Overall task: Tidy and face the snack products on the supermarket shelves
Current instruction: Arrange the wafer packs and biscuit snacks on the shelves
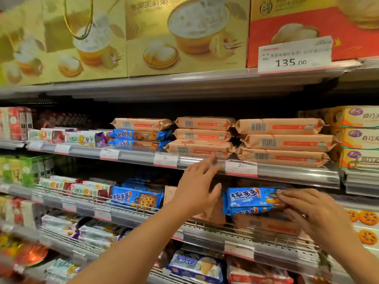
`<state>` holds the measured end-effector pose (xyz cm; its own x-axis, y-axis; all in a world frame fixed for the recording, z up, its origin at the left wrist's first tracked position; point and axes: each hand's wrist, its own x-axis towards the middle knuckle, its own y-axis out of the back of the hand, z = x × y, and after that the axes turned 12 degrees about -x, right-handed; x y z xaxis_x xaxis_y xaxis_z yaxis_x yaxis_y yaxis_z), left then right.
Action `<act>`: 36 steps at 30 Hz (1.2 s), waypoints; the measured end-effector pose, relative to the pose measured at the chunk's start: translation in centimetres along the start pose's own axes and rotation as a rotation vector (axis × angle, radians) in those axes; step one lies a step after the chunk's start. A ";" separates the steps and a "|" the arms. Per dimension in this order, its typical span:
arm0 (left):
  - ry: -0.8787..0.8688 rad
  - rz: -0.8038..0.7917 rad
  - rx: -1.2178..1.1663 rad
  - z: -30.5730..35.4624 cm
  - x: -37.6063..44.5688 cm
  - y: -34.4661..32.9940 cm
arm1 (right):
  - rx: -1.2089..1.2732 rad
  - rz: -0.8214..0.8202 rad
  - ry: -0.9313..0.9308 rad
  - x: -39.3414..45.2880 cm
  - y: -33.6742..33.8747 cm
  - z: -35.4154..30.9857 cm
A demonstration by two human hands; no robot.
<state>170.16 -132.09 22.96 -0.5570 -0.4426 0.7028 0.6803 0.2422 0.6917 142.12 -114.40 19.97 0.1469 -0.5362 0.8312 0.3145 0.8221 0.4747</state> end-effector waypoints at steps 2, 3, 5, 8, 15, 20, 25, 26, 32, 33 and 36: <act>-0.052 0.060 -0.037 -1.7 -0.1 2.5 | 0.019 0.026 0.012 1.2 1.5 -1.0; -0.090 0.092 -0.025 -3.0 0.0 3.8 | 0.010 0.027 -0.005 1.7 2.3 -1.4; -0.147 0.149 0.009 -6.0 0.6 7.0 | 0.016 0.004 -0.047 2.6 3.4 -2.6; -0.142 0.282 0.038 -11.2 2.3 11.7 | 0.059 -0.050 -0.119 3.2 4.1 -4.4; 0.003 0.183 0.224 -21.4 7.4 17.8 | 0.298 -0.100 -0.220 5.2 6.5 -8.3; 0.003 0.025 0.264 -24.3 9.1 18.2 | 0.313 -0.068 -0.219 8.3 7.8 -11.9; -0.002 0.068 0.144 -24.3 9.2 18.2 | 0.268 -0.045 -0.186 10.9 7.8 -14.9; 0.012 0.068 0.115 -24.2 9.2 18.2 | 0.260 -0.048 -0.177 11.5 7.8 -15.3; -0.077 -0.134 0.201 -24.4 9.9 19.2 | 0.249 -0.045 -0.163 13.7 7.6 -17.1; -0.099 -0.159 0.230 -24.5 10.0 19.3 | 0.244 -0.046 -0.153 13.9 7.6 -17.3; -0.088 -0.160 0.194 -24.8 10.4 19.3 | 0.235 -0.058 -0.130 14.4 7.5 -17.4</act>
<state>189.32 -153.39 39.52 -0.6950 -0.4142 0.5877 0.4808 0.3401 0.8082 162.92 -119.32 30.50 0.0087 -0.5668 0.8238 0.0903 0.8209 0.5639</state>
